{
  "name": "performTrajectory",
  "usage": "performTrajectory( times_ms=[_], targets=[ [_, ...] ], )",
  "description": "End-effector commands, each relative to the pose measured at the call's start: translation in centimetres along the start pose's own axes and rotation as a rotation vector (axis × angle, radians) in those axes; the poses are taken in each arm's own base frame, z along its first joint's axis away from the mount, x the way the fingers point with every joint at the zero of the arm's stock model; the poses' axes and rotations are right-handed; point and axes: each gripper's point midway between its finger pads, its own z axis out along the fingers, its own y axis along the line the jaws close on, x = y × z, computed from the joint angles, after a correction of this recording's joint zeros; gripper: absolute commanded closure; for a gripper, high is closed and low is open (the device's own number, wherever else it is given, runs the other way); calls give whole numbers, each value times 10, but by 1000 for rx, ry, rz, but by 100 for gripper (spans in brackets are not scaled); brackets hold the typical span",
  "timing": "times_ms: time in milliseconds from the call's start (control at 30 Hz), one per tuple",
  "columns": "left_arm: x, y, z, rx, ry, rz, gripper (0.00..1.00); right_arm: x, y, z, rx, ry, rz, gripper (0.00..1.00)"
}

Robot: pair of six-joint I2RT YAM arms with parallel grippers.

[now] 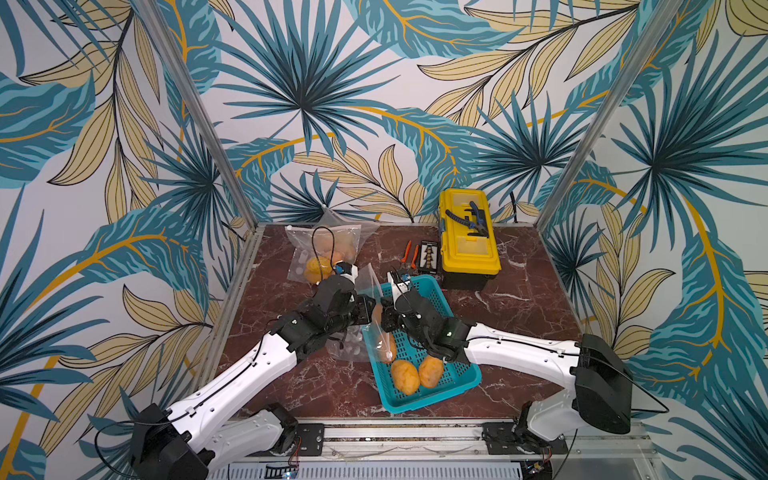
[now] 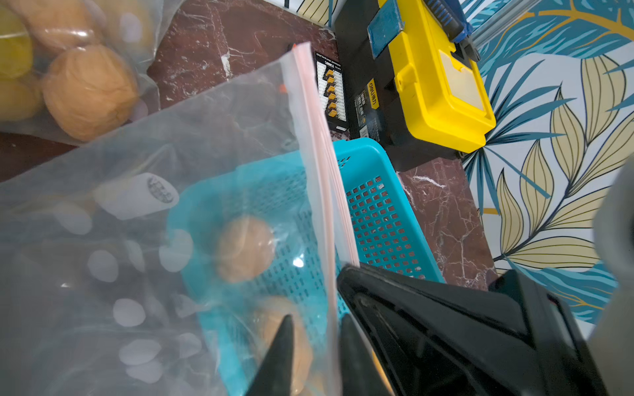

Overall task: Put the potatoes into a zipper bag and zip it
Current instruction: Open the zipper of the food storage bag.

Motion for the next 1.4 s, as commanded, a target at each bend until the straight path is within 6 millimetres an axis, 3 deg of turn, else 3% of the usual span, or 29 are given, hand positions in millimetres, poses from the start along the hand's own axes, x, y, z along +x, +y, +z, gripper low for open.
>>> performTrajectory(
  times_ms=[0,67,333,567,733,933,1167,1367],
  targets=[
    [-1,3,1,-17,-12,2,61,-13,7,-11,-53,-43,14,100],
    [0,3,3,-16,-4,2,57,-14,10,-11,-72,-44,17,100],
    [-1,-1,14,-12,15,23,57,-14,15,-14,-102,-37,31,100],
    [-1,2,16,-27,10,15,71,-13,15,-16,-112,-39,35,100],
    [-2,4,12,-33,-6,12,92,-11,14,-13,-101,-34,34,100],
    [-14,42,-15,-216,-127,-82,100,-3,-10,-6,31,-32,20,100],
    [-26,54,-49,-302,-184,-115,100,19,-12,11,48,24,19,100],
    [-26,62,-83,-273,-276,-149,100,40,-25,27,124,60,1,100]
  ],
)
